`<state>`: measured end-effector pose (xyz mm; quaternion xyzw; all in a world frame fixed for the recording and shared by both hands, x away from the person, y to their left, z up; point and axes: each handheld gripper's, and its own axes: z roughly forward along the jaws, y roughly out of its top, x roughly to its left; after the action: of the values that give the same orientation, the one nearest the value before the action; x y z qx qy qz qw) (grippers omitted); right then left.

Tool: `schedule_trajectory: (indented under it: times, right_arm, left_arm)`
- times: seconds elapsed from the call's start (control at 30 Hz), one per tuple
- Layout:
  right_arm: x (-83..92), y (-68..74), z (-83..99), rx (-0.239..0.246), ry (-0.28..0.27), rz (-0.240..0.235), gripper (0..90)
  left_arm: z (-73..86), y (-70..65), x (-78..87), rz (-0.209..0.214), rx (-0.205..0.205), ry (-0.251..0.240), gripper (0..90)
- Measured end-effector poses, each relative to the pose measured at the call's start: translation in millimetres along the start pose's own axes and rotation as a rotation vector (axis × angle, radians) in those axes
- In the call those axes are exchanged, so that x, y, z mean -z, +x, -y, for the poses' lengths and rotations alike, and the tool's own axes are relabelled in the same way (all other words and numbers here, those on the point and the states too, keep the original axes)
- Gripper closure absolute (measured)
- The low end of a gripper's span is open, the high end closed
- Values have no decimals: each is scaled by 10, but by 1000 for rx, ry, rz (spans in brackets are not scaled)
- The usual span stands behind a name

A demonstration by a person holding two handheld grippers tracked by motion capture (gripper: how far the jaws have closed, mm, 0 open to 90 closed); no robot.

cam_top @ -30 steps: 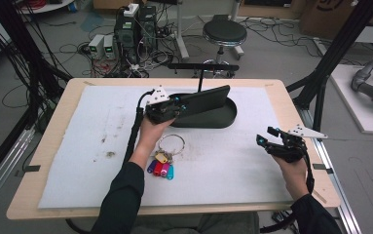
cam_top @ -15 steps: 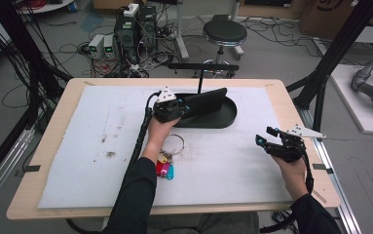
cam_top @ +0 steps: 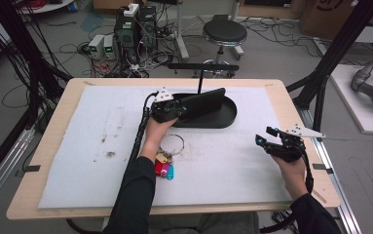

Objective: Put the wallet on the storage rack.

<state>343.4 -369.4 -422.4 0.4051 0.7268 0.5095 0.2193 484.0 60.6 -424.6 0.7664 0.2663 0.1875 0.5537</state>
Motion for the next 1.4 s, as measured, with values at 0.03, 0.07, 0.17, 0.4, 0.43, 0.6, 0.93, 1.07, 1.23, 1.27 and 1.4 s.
schedule_trajectory:
  times: [0.03, 0.07, 0.17, 0.4, 0.43, 0.6, 0.93, 1.07, 1.23, 1.27, 1.4]
  right_arm:
    - [-1, 0, 0, 3, 0, -1, 345]
    - [0, 2, 1, 2, 2, -1, 345]
    - [-1, 4, 1, 3, 1, -1, 345]
    - [-6, 4, 1, 9, 1, -2, 345]
    - [-7, 2, 1, 9, 2, -2, 345]
    - [-7, 2, 2, 4, 4, -3, 345]
    - [-8, 0, 3, 2, 6, -3, 345]
    - [-10, 2, 2, 0, 5, -3, 345]
    - [-5, -3, 3, -3, 3, -4, 345]
    - [-5, -5, 3, -1, 2, -4, 345]
    - [-4, -6, 3, -1, 3, -6, 344]
  left_arm:
    - [0, 0, 1, -5, -5, 6, 744]
    - [2, 7, 5, -13, -22, 20, 742]
    - [25, 32, 12, -35, -13, 61, 733]
    - [33, 34, 15, -55, -25, 100, 726]
    - [32, 32, 16, -58, -24, 103, 722]
    - [27, 26, 18, -73, -30, 124, 682]
    - [4, -15, 37, -150, -16, 221, 404]
    - [-28, -52, 71, -171, -26, 227, 364]
    - [-78, -83, 186, -192, -35, 212, 338]
    - [-84, -88, 219, -198, -37, 212, 338]
    - [-100, -107, 377, -205, -28, 191, 333]
